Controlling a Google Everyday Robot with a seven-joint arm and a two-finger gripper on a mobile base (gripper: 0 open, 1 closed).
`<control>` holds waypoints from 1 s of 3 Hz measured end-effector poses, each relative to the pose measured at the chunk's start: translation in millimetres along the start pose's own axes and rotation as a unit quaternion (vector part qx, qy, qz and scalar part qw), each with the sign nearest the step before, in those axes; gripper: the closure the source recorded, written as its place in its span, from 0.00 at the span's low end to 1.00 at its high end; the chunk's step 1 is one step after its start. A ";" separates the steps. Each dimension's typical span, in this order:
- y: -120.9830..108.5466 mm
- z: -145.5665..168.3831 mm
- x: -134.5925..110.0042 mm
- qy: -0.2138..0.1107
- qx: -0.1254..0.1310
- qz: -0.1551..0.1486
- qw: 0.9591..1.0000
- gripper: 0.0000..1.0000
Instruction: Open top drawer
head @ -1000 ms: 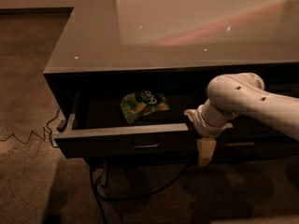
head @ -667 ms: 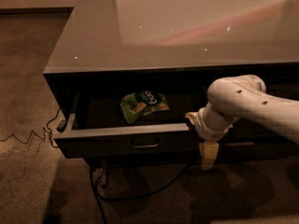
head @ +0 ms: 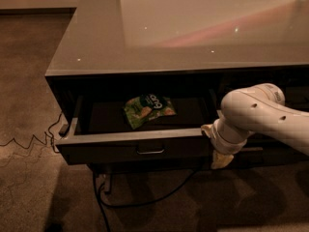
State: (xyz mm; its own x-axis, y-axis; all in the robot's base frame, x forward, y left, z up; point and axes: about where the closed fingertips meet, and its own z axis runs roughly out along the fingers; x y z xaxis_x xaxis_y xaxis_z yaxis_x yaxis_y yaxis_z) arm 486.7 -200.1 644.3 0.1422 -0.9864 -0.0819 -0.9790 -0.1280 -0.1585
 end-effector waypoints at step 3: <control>3.0 -25.1 6.1 0.013 0.003 0.002 1.000 1.00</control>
Offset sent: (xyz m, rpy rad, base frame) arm -0.0277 -0.0335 0.0313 -0.0950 -0.0765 -0.0272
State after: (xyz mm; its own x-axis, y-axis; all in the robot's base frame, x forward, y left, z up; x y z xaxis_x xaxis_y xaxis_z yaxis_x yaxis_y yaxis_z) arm 480.9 -209.2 668.0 0.1349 -0.9892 -0.0571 -0.9786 -0.1240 -0.1643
